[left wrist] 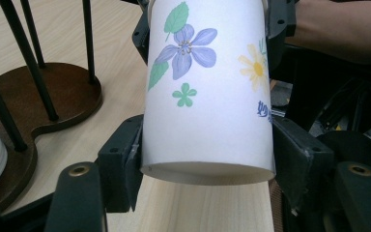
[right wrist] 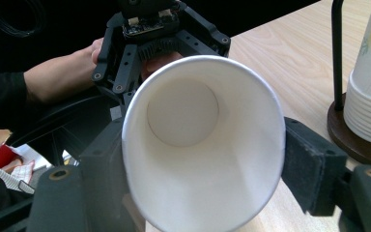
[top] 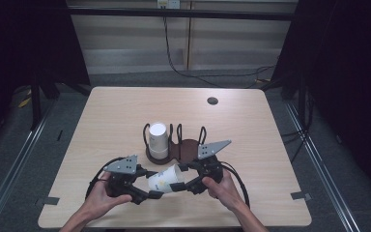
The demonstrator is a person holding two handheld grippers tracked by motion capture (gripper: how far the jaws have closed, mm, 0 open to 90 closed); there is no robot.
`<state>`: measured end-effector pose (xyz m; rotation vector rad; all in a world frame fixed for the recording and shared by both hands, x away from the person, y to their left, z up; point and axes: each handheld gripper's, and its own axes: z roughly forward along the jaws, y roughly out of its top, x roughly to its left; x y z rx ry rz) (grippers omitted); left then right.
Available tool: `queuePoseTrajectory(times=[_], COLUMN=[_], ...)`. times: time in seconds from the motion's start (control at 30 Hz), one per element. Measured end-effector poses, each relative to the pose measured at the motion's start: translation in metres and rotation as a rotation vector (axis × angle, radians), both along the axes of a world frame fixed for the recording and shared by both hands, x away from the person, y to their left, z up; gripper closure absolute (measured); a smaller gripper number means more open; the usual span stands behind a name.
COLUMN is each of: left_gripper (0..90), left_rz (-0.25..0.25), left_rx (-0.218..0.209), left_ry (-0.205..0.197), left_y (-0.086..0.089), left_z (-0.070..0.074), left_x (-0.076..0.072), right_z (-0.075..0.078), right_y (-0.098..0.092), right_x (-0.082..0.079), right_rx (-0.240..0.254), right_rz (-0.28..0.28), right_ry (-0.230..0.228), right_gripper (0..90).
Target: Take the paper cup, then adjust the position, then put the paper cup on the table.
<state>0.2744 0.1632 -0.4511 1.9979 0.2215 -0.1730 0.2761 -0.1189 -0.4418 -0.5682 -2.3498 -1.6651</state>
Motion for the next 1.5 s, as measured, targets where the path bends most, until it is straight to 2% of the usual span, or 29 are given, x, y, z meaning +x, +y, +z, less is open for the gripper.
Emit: queuePoseTrajectory(times=[0.1, 0.2, 0.37, 0.53, 0.63, 0.67, 0.77, 0.87, 0.97, 1.0, 1.07, 1.13, 1.2, 1.27, 1.33, 1.37, 1.5], left_gripper=[23.5, 15.7, 15.8, 16.0, 16.1, 16.6, 17.0, 17.0, 16.2, 16.2, 16.3, 16.2, 16.2, 17.5, 17.3, 17.3, 16.5], left_rz=[0.012, 0.036, 0.051, 0.063, 0.054, 0.054, 0.062, 0.073, 0.099, 0.105, 0.119, 0.135, 0.151, 0.176, 0.174, 0.177, 0.185], left_rx=[0.026, 0.027, 0.026, 0.07, 0.079, 0.093, 0.092, 0.11, 0.069, 0.068, 0.082, 0.087, 0.137, 0.127, 0.125, 0.133, 0.104], left_ry=[0.014, 0.03, 0.034, 0.015, 0.023, 0.014, 0.014, 0.016, 0.048, 0.048, 0.035, 0.043, 0.023, 0.035, 0.037, 0.03, 0.022], left_y=[0.0, 0.002, 0.005, 0.003, 0.003, 0.003, 0.004, 0.008, 0.012, 0.014, 0.016, 0.017, 0.019, 0.024, 0.027, 0.028, 0.032], left_z=[-0.001, -0.001, -0.002, -0.005, -0.006, -0.005, -0.005, -0.002, -0.003, -0.004, -0.005, -0.008, -0.013, -0.017, -0.019, -0.019, -0.016], left_x=[0.001, 0.003, 0.005, 0.005, 0.005, 0.006, 0.006, 0.007, 0.007, 0.007, 0.008, 0.008, 0.006, 0.004, 0.004, 0.004, 0.005], right_z=[0.001, 0.002, 0.003, 0.004, 0.005, 0.005, 0.005, 0.006, 0.007, 0.007, 0.007, 0.007, 0.007, 0.007, 0.007, 0.007, 0.007], right_y=[-0.001, -0.002, -0.004, -0.006, -0.008, -0.008, -0.01, -0.012, -0.014, -0.015, -0.016, -0.018, -0.02, -0.023, -0.026, -0.028, -0.038], right_x=[0.0, -0.001, 0.0, -0.001, -0.001, -0.001, -0.001, 0.0, 0.0, 0.0, 0.0, 0.001, 0.002, 0.001, 0.001, 0.001, -0.001], right_rx=[0.001, 0.003, 0.0, -0.015, -0.037, -0.043, -0.046, -0.052, -0.066, -0.074, -0.091, -0.103, -0.11, -0.126, -0.135, -0.141, -0.164], right_rz=[-0.005, -0.012, -0.021, -0.025, -0.031, -0.032, -0.043, -0.052, -0.057, -0.061, -0.067, -0.08, -0.084, -0.088, -0.096, -0.101, -0.119], right_ry=[-0.001, -0.006, -0.004, -0.013, -0.015, -0.017, -0.015, -0.017, -0.016, -0.017, -0.014, -0.014, -0.016, -0.015, -0.013, -0.011, -0.004], right_gripper=[26.3, 26.3, 26.4, 26.5, 26.4, 26.4, 26.5, 26.7, 26.7, 26.8, 26.9, 27.0, 27.0, 27.0, 27.0, 27.0, 27.0])
